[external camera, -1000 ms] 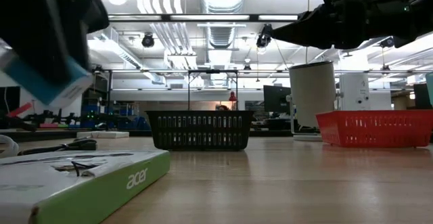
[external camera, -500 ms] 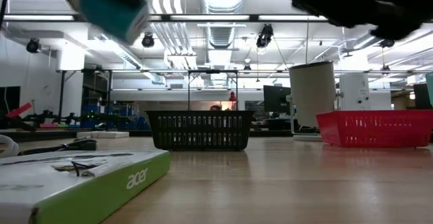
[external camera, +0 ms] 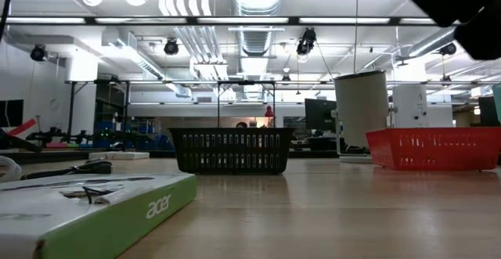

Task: Pick and place items into bin
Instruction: Put the blue charger adapter into the red bin

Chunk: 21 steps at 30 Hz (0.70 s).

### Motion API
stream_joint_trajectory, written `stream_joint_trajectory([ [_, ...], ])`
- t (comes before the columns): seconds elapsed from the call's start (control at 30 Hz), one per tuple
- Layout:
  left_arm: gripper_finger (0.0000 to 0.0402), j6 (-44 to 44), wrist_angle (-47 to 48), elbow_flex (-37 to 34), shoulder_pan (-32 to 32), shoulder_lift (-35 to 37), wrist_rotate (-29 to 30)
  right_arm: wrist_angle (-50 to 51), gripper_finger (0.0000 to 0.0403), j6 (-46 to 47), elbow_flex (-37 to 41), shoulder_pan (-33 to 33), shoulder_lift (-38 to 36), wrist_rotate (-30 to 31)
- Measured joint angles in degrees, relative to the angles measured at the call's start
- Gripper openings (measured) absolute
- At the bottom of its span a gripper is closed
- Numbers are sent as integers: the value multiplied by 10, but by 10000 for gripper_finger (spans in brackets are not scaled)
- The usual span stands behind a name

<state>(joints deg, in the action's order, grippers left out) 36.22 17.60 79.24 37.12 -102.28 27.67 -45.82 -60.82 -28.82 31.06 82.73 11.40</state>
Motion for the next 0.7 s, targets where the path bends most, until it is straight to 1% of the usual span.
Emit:
stream_joint_trajectory([
  [0.13,129,-64,-37,0,-4,0,2,-1,237,-26,-44,15,58,74],
  [0.2,129,-79,-41,0,-7,0,11,1,250,-31,-65,22,83,93],
  [0.3,129,-99,-42,0,-11,-1,28,0,259,-43,-99,35,115,111],
  [0.47,129,-97,-55,0,-22,-1,43,1,253,-79,-150,59,155,203],
  [0.57,129,-113,-66,0,-30,0,45,1,244,-97,-167,66,168,210],
  [0.7,129,-131,-74,0,-37,0,50,2,235,-104,-169,70,168,218],
])
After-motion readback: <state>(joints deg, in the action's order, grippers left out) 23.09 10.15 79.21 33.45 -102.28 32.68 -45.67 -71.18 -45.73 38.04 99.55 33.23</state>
